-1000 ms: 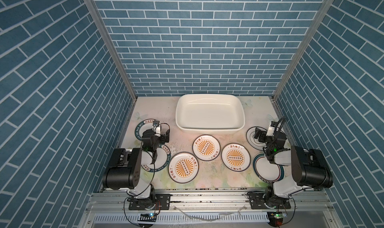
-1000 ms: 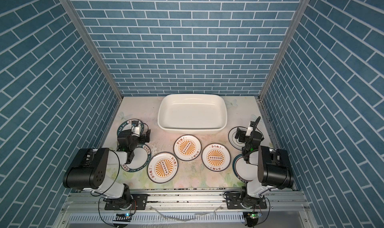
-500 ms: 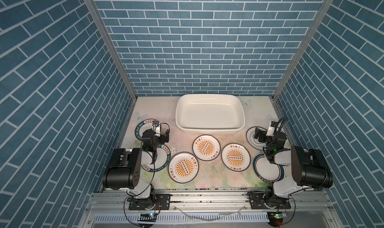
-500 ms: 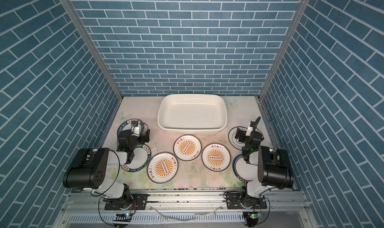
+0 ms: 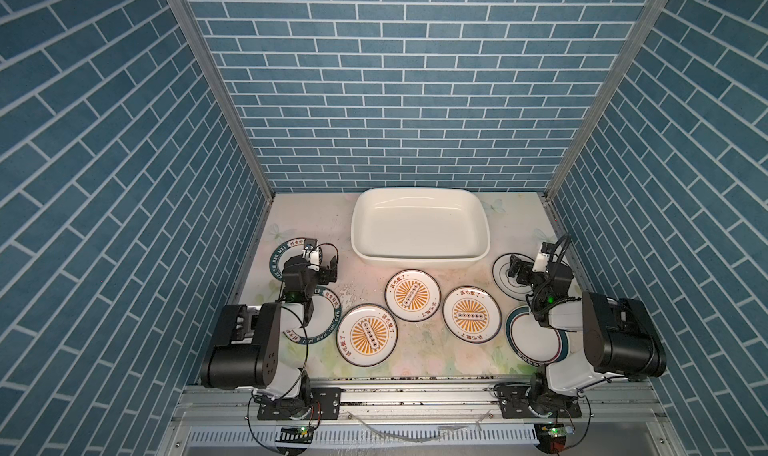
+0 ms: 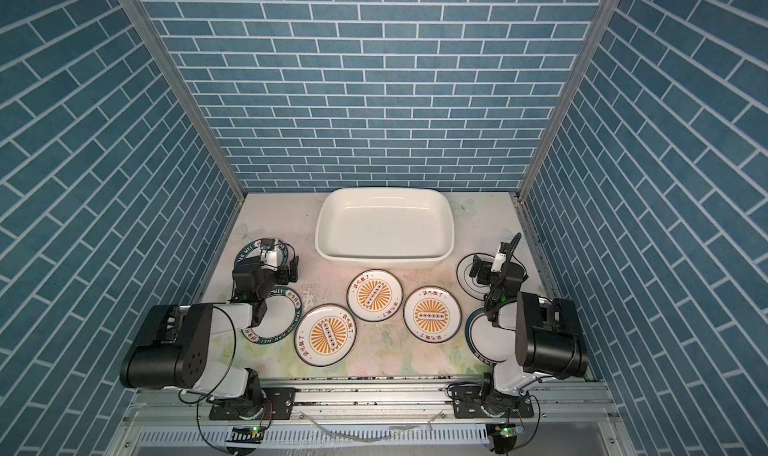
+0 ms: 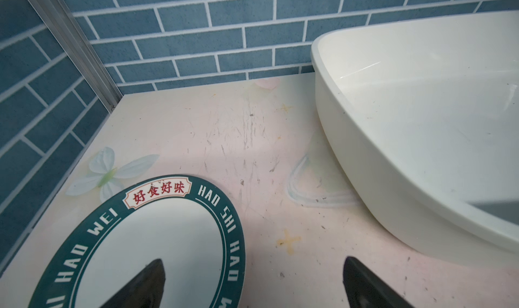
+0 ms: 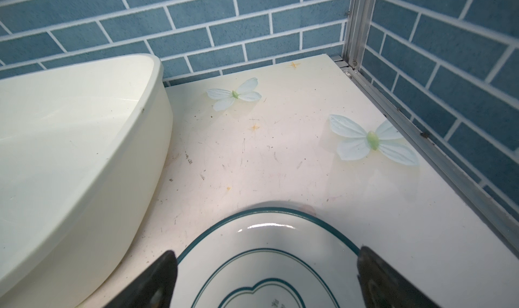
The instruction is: Place the plates into the plastic bin on the countertop
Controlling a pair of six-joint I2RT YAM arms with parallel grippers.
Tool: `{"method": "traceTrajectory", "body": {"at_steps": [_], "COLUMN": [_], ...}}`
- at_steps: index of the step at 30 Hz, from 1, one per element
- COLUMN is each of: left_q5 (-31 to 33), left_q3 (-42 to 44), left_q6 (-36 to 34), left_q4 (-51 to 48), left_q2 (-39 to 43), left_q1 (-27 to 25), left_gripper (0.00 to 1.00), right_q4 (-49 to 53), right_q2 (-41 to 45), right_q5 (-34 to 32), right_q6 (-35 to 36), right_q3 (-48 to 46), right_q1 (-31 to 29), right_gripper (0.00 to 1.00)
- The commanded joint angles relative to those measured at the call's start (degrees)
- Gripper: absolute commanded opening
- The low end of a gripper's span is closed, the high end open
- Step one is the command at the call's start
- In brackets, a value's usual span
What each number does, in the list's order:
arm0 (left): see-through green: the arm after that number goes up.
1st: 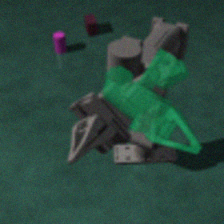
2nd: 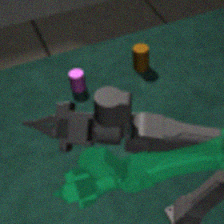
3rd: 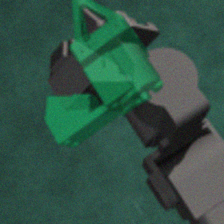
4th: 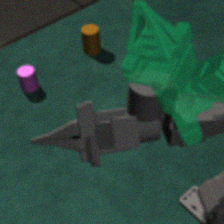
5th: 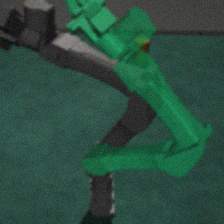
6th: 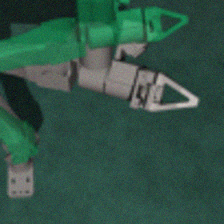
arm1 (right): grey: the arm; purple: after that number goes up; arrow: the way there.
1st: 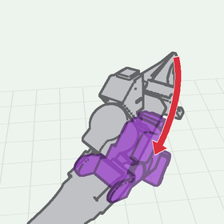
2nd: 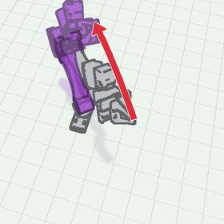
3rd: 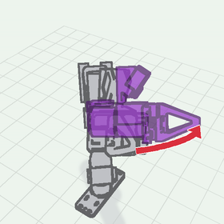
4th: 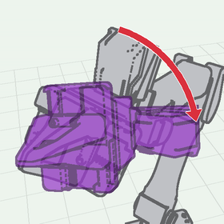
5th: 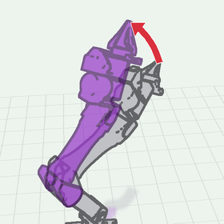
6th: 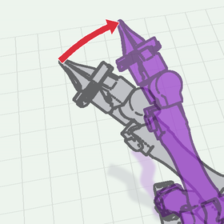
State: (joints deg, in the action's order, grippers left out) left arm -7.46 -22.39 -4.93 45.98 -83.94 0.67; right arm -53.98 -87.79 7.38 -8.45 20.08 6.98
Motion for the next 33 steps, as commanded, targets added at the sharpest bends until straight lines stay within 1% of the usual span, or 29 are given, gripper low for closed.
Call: {"method": "traceTrajectory", "body": {"at_steps": [1, 4, 7, 11, 13, 15, 16, 17, 18, 20, 21, 22, 24, 26, 27, 29, 31, 33], "left_q5": [-0.12, -1.31, -0.8, -1.81, -2.84, -4.27, -5.04, -5.47, -5.87, -6.22, -6.48, -6.85, -7.67, -8.59, -9.29, -10.88, -12.13, -13.5], "left_q3": [-1.85, -3.12, -6.65, -12.39, -14.98, -17.28, -19.94, -21.93, -24.53, -29.59, -32.08, -34.25, -38.09, -40.88, -42.74, -46.46, -49.73, -52.47], "left_q6": [0.04, -0.7, -1.34, -3.11, -3.97, -5.17, -5.83, -6.12, -6.52, -6.98, -7.25, -7.72, -8.58, -9.52, -10.04, -11.09, -12.25, -13.97], "left_q4": [-5.57, -11.04, -21.0, -35.95, -42.03, -47.65, -51.72, -55.15, -59.55, -67.6, -71.31, -74.03, -79.0, -82.75, -84.87, -89.72, -93.98, -97.47], "left_q2": [3.63, 7.31, 11.87, 16.66, 18.92, 20.86, 21.41, 21.7, 21.74, 21.85, 21.78, 21.75, 22.11, 22.23, 21.9, 20.91, 19.73, 18.55], "left_q1": [-0.14, -0.14, -0.13, -0.14, -0.15, -0.14, -0.14, -0.14, -0.13, -0.12, -0.14, -0.14, -0.14, -0.14, -0.12, -0.16, -0.14, -0.22], "left_gripper": [1.0, 1.0, 1.0, 1.0, 1.0, 1.0, 0.99, 1.0, 1.0, 1.0, 1.0, 1.0, 1.0, 1.0, 1.0, 0.99, 1.0, 1.0], "right_q4": [2.93, 9.06, 17.78, 32.02, 42.72, 49.81, 51.85, 52.7, 53.53, 57.42, 59.8, 60.41, 62.05, 60.24, 61.06, 65.36, 70.78, 75.16], "right_q2": [4.14, 8.08, 14.32, 21.01, 23.01, 24.25, 25.46, 26.65, 28.23, 31.06, 32.06, 32.8, 33.79, 33.46, 32.9, 31.5, 29.99, 28.33], "right_q5": [-1.24, -1.29, -1.74, -3.7, -6.11, -5.46, -4.4, -2.89, 0.35, 4.25, 6.47, 6.43, 4.7, 9.97, 11.08, 9.69, 5.99, 4.77], "right_q6": [2.14, 2.02, 1.06, -6.66, -12.26, -16.43, -19.12, -20.33, -21.33, -22.51, -21.61, -21.77, -28.17, -27.29, -27.2, -27.02, -26.68, -25.79], "right_q3": [-0.31, 1.08, 3.17, 7.42, 11.35, 14.6, 15.72, 16.13, 16.07, 16.84, 17.58, 17.58, 16.17, 15.68, 16.26, 18.27, 20.68, 22.57], "right_q1": [-0.05, 0.04, 0.05, 0.01, -0.06, 0.05, 0.06, 0.05, 0.03, 0.14, 0.14, 0.13, 0.55, 0.85, 0.84, 0.84, 0.97, 1.01], "right_gripper": [0.99, 0.99, 0.99, 0.99, 0.99, 0.99, 0.99, 0.99, 0.99, 0.99, 0.99, 0.99, 0.99, 0.99, 0.97, 0.94, 0.94, 0.91]}}
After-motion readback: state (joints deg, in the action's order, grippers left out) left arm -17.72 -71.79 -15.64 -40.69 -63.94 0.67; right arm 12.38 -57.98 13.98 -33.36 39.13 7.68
